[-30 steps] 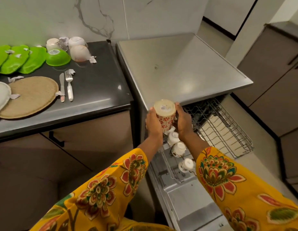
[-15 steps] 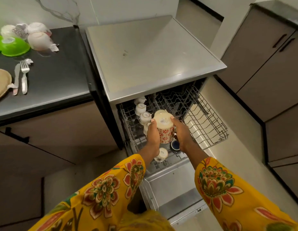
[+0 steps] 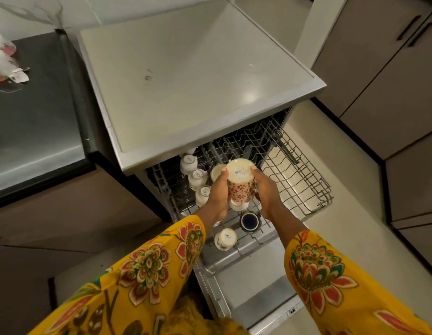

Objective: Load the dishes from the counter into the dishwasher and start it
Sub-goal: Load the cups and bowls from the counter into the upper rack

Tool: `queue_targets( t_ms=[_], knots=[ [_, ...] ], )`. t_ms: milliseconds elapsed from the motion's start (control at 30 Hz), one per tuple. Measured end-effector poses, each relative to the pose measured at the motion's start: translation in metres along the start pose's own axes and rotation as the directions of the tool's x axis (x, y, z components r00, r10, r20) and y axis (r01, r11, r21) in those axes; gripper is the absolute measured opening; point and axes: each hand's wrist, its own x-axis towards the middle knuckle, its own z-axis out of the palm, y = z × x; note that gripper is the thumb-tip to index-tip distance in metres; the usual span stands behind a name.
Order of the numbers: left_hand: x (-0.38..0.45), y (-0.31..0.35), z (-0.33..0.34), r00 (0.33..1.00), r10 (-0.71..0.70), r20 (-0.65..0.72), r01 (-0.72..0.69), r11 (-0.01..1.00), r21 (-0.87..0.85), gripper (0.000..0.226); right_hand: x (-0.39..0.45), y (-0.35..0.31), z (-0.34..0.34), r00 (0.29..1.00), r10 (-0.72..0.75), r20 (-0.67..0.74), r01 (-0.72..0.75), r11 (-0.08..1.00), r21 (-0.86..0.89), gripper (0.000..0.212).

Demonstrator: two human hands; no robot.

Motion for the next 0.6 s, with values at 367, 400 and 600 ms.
queue_targets(
  t_ms=[367, 400, 600],
  knots=[
    [0.135, 0.043, -0.006, 0.998, 0.046, -0.034, -0.044, 0.998, 0.045, 0.024, 0.124, -0.018, 0.026, 0.999, -0.035, 0.002, 0.035, 0.993, -0.11, 0.036],
    [0.147, 0.045, -0.009, 0.998, 0.05, -0.043, -0.048, 0.998, 0.045, 0.023, 0.133, -0.019, 0.03, 1.0, -0.026, 0.015, 0.028, 0.995, -0.1, 0.038],
    [0.188, 0.045, -0.035, 0.99, 0.038, -0.139, -0.053, 0.993, -0.109, 0.029, 0.175, -0.016, 0.056, 0.994, -0.033, 0.106, 0.045, 0.992, -0.12, 0.046]
  ],
)
